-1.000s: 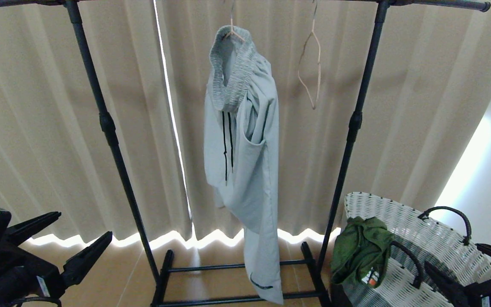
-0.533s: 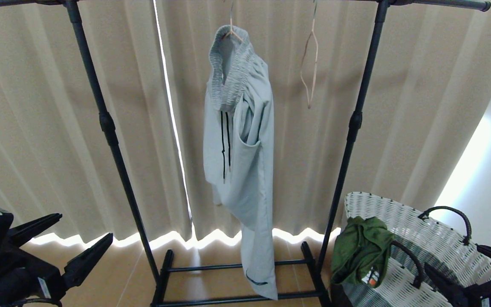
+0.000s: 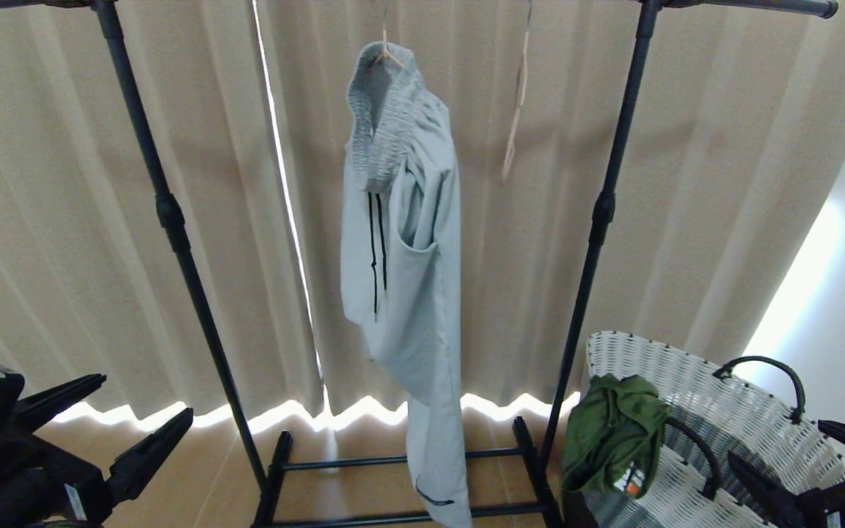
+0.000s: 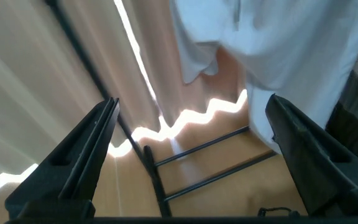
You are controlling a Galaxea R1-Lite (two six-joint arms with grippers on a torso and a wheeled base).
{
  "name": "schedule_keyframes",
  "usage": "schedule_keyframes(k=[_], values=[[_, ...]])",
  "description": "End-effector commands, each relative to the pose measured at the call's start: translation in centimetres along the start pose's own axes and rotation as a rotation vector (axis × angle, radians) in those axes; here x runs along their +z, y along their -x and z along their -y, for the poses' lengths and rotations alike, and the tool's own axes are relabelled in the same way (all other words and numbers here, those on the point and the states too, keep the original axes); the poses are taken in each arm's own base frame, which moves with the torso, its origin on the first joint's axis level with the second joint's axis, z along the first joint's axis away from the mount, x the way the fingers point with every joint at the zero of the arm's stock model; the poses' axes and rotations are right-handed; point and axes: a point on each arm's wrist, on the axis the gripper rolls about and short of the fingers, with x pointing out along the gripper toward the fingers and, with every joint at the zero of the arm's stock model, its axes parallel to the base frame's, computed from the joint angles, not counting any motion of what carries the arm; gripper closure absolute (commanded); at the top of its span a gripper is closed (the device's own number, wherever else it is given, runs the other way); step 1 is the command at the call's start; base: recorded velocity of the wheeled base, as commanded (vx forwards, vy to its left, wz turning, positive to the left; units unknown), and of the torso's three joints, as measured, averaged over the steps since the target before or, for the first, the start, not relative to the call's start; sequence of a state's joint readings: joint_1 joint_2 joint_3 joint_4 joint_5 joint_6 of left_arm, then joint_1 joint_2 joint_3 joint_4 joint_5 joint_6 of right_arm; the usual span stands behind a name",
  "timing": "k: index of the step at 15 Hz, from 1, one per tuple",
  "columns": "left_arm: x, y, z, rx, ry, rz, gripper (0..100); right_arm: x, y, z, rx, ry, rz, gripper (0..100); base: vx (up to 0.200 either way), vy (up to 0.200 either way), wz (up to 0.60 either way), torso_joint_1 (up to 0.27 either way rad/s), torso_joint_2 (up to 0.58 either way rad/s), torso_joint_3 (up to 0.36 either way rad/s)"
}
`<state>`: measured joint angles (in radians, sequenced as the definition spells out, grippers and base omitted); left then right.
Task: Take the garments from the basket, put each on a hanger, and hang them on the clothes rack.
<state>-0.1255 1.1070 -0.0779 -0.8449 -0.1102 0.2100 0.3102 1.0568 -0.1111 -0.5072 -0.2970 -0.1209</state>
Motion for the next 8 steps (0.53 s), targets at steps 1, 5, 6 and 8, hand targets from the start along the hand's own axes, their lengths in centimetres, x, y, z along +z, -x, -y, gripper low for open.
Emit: schedule_keyframes(k=[1,5,6,8], values=[[-0.08,0.07,0.03,-0.001,0.0,-0.001,0,-0.01,0.0,-0.01,0.001,0.001,0.0,0,0.0,0.0,0.0,0.0,0.0,0.0],[0.06,0.4,0.06,0.0,-0.004,0.017,0,0.01,0.03,0.0,-0.001,0.0,0.003,0,0.0,0.0,0.0,0.0,0.0,0.0],[0.1,0.5,0.17,-0.008,-0.006,0.023,0,0.01,0.02,0.02,-0.003,-0.001,0.002,0,0.0,0.0,0.0,0.0,0.0,0.0],[0.24,0.62,0.46,-0.03,-0.01,0.037,0,0.01,0.03,0.0,0.0,0.0,0.003,0,0.0,0.0,0.0,0.0,0.0,0.0]])
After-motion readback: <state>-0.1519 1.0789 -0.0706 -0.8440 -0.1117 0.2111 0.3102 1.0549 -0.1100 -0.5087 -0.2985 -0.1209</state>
